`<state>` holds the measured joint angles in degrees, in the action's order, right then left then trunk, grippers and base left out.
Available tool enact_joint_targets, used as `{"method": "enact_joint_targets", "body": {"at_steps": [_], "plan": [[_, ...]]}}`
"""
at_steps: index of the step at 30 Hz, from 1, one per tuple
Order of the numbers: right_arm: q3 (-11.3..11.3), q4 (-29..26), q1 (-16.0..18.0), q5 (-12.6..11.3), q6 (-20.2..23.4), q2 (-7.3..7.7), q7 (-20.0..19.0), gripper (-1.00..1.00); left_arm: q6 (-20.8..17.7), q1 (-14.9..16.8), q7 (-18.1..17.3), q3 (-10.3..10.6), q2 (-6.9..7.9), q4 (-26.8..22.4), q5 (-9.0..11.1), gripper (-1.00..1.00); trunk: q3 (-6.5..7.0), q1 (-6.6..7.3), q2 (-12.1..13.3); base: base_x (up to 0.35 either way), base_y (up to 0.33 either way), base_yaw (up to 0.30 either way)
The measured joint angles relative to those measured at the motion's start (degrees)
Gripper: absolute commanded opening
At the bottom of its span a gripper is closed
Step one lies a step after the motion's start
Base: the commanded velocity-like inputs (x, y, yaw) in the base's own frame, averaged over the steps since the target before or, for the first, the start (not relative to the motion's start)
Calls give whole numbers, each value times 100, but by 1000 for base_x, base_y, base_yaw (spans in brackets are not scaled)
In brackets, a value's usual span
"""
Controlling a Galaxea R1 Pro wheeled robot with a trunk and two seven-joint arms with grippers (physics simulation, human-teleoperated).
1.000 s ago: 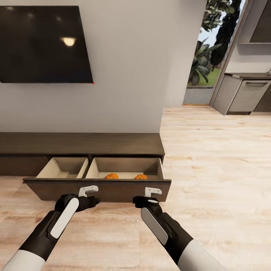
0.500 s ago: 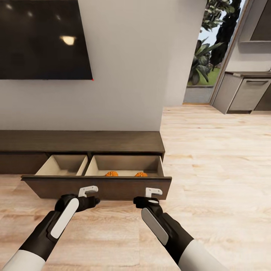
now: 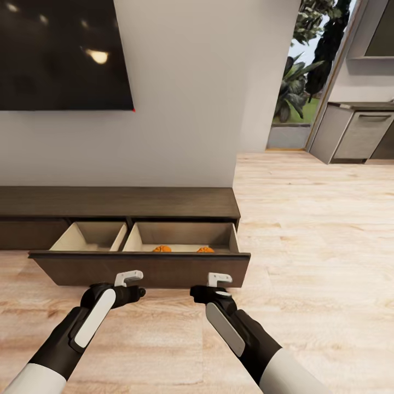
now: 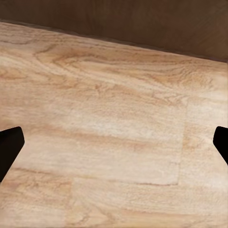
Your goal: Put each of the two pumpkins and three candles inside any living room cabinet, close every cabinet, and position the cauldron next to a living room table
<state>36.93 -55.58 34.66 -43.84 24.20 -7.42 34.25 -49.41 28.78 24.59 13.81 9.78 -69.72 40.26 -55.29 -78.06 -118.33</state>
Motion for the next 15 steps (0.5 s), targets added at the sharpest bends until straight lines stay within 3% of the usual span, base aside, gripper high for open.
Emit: {"method": "enact_joint_targets", "body": {"at_steps": [5, 11, 15], "plan": [[33, 20, 0, 37, -523, -5, -179, 100, 292, 0, -8, 26, 0, 43, -8, 100, -90, -110, -201, 0, 0, 0], [69, 199, -45, 22, -1144, 32, -214, 100, 850, 0, -12, 336, 28, 219, -41, 100, -198, -242, -441, 0, 0, 0], [86, 348, -54, 40, -1518, 36, -293, 100, 1254, -1, -12, 406, 29, 366, -58, 100, -269, -330, -602, 0, 0, 0]]}}
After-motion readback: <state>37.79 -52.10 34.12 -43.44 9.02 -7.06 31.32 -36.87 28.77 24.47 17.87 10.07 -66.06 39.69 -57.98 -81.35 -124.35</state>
